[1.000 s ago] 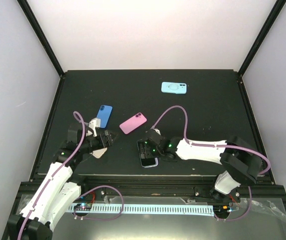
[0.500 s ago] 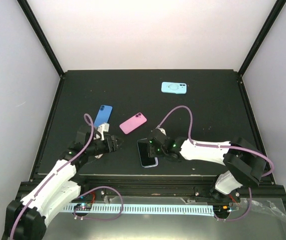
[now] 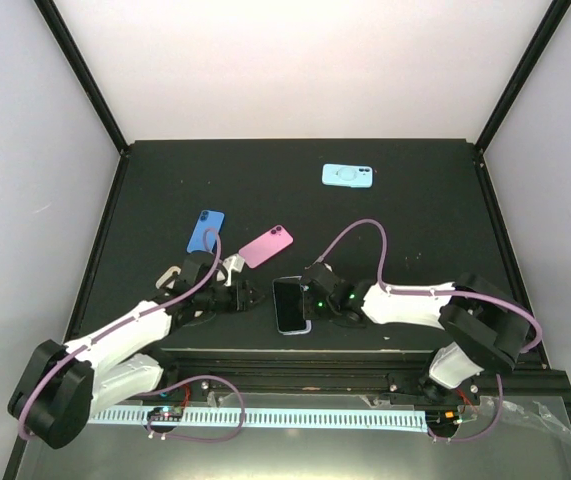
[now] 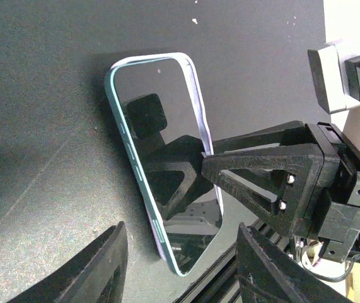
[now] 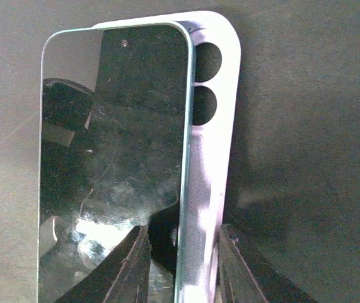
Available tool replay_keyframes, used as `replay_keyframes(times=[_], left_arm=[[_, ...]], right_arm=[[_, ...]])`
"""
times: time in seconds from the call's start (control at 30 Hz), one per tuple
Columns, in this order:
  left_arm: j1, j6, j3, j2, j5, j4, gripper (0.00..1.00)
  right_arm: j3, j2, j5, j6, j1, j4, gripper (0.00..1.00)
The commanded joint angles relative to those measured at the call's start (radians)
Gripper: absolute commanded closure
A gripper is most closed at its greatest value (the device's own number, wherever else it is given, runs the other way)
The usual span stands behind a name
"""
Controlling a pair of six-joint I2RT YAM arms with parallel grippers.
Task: Put the phone into the phone case
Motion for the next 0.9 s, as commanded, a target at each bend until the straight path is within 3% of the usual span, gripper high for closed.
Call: replay_keyframes(times=[0.0,0.17,0.47,0.87], left_arm=[[-0.014,0.015,0.004,0.030,-0.034,0.057,0.52],[-0.022,0.025,0.002,0.072,-0.036,0.069,0.53],[-0.056,0.066,0.009,0.175,-0.020,0.124,0.55],[-0.100,0.153,0.032,0.262,-0.041,0.207,0.69]], right_arm=[[-0.008,0.025,-0.060,0.005,-0.004,0.089,0.70],[-0.009,0.050,-0.119,0.019,-0.003,0.145,0.73],[-0.043,0.041,-0.062,0.044,-0.004,0.154,0.76],[-0.060,0.054,-0.053,0.059,-0.004,0.191,0.79]])
